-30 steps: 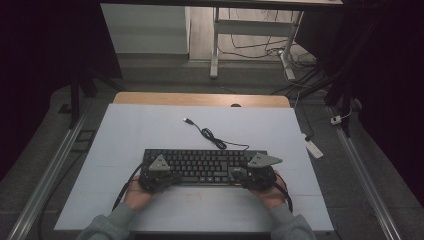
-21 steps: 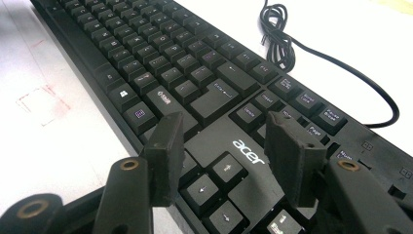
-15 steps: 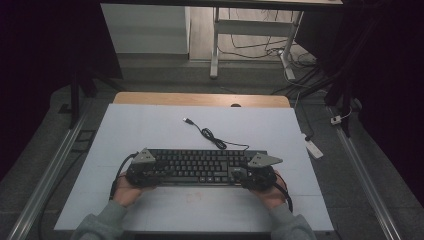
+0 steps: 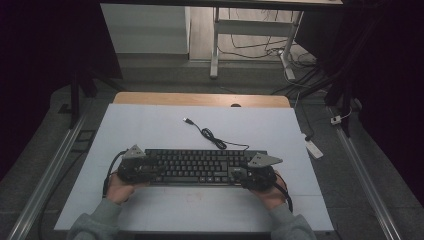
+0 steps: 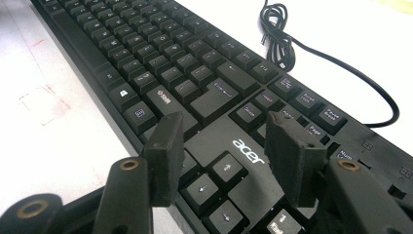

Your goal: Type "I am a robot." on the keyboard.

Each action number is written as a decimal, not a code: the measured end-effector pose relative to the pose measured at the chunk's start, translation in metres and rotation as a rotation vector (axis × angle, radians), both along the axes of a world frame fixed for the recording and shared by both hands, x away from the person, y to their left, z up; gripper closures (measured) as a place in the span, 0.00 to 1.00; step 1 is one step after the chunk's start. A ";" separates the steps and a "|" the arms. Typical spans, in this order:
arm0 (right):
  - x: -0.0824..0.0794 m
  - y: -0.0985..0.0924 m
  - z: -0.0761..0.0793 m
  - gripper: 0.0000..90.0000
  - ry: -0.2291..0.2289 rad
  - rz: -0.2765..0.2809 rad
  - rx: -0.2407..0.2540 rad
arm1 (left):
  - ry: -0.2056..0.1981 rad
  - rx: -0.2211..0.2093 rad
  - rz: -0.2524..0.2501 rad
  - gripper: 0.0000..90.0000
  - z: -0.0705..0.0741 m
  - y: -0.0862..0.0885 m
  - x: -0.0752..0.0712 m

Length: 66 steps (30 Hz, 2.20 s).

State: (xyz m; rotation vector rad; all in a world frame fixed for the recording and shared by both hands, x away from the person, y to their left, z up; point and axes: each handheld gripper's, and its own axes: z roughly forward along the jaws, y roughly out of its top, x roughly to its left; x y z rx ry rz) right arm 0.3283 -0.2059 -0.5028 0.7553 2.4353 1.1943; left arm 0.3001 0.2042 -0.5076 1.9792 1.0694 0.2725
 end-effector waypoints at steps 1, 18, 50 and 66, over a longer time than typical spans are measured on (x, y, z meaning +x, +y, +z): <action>0.000 0.000 0.000 0.55 0.000 0.000 0.000 | 0.000 0.000 0.000 0.49 0.000 0.000 0.000; 0.000 0.000 0.000 0.55 0.001 -0.002 0.001 | -0.013 0.004 0.006 0.49 0.001 0.000 0.002; 0.000 0.001 -0.001 0.55 -0.001 -0.004 -0.002 | -0.027 0.063 -0.044 0.98 -0.002 -0.029 0.031; 0.000 0.001 -0.001 0.55 -0.001 -0.001 -0.001 | 0.009 0.121 -0.040 0.98 -0.013 -0.037 0.039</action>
